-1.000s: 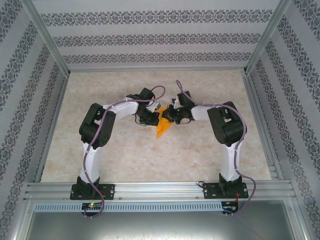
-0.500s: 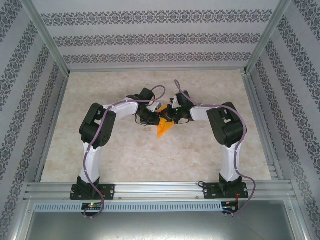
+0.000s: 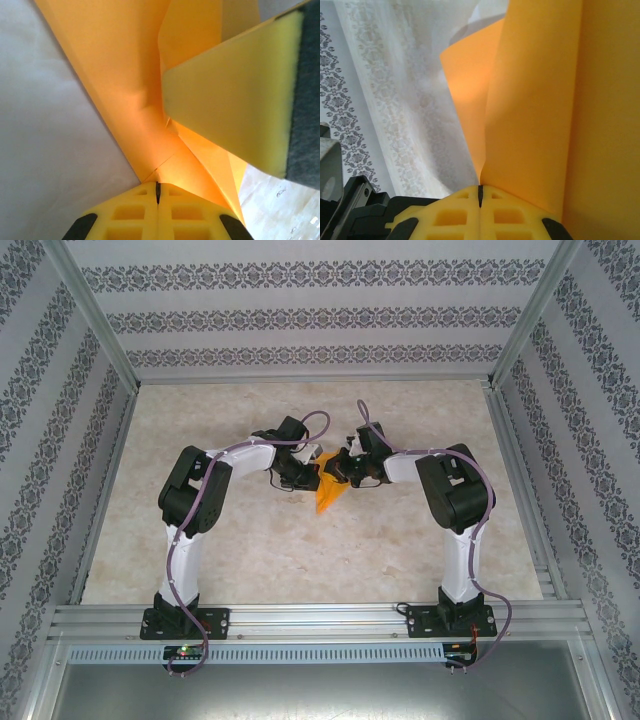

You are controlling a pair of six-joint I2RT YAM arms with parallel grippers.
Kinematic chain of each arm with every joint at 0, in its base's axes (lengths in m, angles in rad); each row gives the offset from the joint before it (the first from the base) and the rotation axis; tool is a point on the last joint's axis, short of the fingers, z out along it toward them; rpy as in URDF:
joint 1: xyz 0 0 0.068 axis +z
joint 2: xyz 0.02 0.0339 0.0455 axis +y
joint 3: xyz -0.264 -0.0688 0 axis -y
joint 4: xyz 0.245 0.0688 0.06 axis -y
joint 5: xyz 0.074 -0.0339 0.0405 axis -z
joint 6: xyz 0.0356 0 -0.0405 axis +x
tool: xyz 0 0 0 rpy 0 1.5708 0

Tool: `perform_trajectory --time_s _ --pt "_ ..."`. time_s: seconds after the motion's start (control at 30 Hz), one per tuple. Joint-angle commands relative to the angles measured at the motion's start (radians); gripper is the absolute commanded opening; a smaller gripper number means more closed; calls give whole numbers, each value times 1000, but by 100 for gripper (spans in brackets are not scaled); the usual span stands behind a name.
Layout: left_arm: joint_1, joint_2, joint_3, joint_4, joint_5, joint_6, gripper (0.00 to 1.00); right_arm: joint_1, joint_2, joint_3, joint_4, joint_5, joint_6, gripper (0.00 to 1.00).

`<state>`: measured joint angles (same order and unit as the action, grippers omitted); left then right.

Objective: Fold a paper plane with a square sheet of paper (pick it up from the middle)

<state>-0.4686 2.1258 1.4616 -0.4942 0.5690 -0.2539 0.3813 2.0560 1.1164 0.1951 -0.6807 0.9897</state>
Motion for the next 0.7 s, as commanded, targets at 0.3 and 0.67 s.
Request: perform_trajectory --time_s 0.3,0.67 --pt "6 19 -34 9 -23 5 0 -1 40 10 69 -12 35 0" --pt "7 19 -41 10 -19 10 0 4 63 20 84 -21 33 0"
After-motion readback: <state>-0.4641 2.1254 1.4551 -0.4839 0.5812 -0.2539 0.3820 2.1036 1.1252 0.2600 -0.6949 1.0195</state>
